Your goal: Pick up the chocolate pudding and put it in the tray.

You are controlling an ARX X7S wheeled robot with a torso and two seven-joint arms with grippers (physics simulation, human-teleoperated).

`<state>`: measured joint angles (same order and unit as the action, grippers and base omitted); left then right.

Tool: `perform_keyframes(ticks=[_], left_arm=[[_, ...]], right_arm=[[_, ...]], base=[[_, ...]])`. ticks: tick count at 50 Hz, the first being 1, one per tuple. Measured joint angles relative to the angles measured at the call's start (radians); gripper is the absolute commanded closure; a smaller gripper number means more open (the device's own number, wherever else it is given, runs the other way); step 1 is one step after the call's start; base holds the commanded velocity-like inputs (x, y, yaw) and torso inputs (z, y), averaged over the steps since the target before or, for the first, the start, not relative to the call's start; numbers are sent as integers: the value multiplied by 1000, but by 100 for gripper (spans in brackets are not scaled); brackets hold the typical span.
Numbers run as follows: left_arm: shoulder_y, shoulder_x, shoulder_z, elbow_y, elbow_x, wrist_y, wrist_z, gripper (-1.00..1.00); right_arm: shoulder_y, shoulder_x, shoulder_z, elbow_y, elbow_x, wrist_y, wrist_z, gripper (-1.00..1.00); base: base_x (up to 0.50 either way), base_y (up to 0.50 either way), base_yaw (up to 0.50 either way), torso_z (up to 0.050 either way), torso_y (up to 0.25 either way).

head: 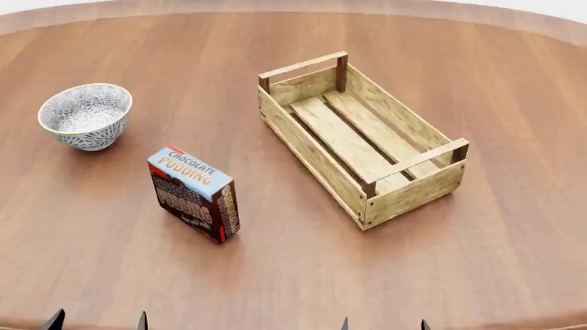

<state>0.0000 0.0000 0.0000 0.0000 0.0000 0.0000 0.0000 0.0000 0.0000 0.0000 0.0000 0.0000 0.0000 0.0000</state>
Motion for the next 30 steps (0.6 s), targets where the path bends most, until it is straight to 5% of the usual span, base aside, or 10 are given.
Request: perform_keyframes(ticks=[30], left_arm=[[-21, -59, 99, 151, -29, -144, -57, -100]], right_arm=[[42, 74, -58, -168, 56, 100, 59, -100]], base=[[93, 15, 0, 0, 0]])
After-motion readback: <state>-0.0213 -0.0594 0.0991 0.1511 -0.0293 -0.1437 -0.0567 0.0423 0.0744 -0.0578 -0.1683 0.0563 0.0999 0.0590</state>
